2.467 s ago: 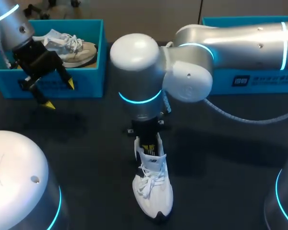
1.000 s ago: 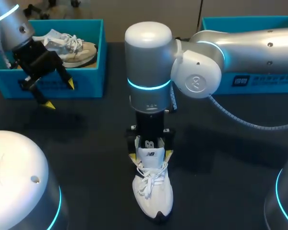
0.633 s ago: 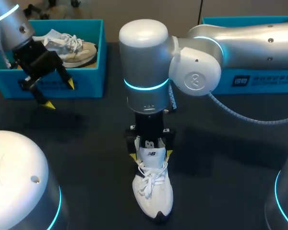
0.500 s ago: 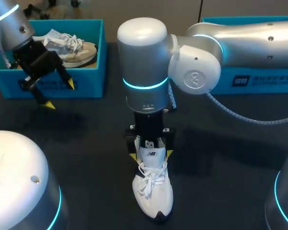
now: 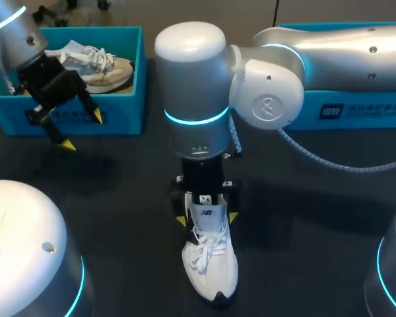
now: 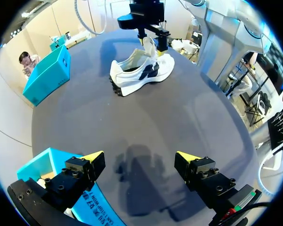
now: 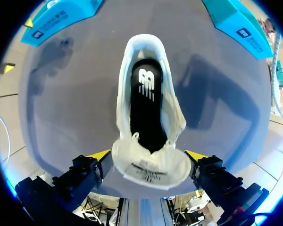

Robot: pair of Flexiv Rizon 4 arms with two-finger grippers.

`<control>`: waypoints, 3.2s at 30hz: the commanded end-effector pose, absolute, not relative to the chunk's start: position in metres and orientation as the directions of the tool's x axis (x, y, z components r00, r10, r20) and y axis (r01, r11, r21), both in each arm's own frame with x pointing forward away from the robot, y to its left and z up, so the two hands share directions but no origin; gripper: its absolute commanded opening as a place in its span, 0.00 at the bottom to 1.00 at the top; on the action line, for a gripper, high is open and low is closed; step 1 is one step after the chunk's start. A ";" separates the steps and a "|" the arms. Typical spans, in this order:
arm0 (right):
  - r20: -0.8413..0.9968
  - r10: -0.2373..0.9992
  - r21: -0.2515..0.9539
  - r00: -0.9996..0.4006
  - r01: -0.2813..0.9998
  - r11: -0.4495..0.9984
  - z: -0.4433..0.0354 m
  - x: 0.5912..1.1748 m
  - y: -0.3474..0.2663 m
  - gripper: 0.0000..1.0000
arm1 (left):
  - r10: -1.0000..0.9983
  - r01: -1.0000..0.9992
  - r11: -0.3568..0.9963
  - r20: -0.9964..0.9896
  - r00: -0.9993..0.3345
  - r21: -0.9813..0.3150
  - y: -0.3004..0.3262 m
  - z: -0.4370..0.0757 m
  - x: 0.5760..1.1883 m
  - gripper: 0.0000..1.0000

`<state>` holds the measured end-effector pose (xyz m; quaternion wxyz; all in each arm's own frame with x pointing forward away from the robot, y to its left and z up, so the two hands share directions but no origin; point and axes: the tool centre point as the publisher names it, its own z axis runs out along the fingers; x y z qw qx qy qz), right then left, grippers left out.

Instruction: Take the shoe out of the shoebox, open the shoe tongue, remove and reinsert the insole, then place the shoe into the shoebox

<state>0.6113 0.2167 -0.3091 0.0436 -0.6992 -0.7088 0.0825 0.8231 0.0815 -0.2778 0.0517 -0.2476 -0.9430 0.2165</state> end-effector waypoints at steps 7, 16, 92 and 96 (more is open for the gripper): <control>-0.090 0.996 -0.156 0.013 0.987 -0.027 -0.292 0.588 0.213 1.00 | 0.489 0.445 0.786 -0.009 -0.872 -0.430 0.082 -0.277 0.822 1.00; -0.083 0.996 -0.162 0.008 0.987 -0.022 -0.287 0.568 0.223 1.00 | 0.489 0.445 0.786 -0.009 -0.872 -0.430 0.082 -0.277 0.822 1.00; -0.013 0.910 -0.002 -0.415 0.910 0.415 -0.279 0.643 0.211 0.40 | 0.489 0.445 0.786 -0.009 -0.872 -0.430 0.082 -0.277 0.822 1.00; 0.062 0.756 -0.001 -0.652 0.757 0.653 -0.275 0.652 0.214 1.00 | 0.489 0.445 0.786 -0.009 -0.872 -0.430 0.082 -0.277 0.822 1.00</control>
